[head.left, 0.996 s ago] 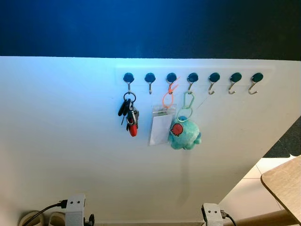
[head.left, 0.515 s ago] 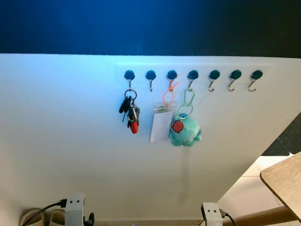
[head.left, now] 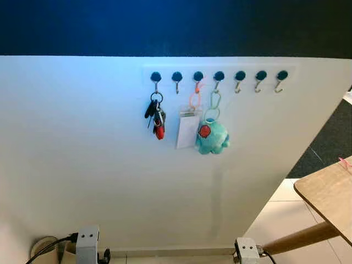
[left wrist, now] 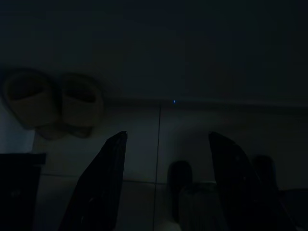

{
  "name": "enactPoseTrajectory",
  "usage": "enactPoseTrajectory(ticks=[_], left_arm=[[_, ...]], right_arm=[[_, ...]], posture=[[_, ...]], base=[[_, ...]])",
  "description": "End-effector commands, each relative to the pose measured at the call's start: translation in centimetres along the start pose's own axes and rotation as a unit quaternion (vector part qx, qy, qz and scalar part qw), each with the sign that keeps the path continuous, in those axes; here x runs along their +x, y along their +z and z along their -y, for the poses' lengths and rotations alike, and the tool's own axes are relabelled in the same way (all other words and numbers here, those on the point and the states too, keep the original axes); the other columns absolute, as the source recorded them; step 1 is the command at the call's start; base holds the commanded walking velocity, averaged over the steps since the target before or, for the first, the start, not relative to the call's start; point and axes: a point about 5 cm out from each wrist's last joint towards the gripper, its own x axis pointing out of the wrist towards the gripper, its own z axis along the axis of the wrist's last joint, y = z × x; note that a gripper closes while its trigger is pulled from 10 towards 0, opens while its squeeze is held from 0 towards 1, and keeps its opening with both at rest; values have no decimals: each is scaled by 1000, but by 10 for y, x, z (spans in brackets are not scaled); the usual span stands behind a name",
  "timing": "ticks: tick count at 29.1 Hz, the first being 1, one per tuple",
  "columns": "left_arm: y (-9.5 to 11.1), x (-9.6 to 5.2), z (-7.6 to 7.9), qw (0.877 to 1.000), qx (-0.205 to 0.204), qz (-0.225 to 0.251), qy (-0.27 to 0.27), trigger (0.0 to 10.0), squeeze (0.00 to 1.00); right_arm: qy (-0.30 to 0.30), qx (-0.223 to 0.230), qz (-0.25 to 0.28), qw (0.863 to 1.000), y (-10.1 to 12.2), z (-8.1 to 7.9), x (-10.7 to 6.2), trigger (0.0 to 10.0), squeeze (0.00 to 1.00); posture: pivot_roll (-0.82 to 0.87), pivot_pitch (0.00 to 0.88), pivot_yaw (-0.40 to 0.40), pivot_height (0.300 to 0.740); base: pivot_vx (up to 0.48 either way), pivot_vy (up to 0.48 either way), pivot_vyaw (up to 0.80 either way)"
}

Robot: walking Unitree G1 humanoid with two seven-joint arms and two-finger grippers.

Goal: Hang keys on a hook

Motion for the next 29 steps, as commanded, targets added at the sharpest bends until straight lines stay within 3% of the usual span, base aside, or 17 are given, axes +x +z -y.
enactPoseTrajectory(ticks=[1,25,29], left_arm=[[2,1,3,1000,5,3,-6,10000,0],[9,3,1,1000,9,12,-7,10000,0],[10,3,1,1000,10,12,-6,10000,0]], right_arm=[[-3,4,-5,1000,-2,0,0,10000,0],[1,12,3,1000,3,-5,2,10000,0],[1,13,3,1000,3,-5,2,10000,0]], posture=[[32,45,-16,740],[40,47,-7,740],[40,47,-5,740]], base=[[-311,0,0],[-311,0,0],[-67,0,0]])
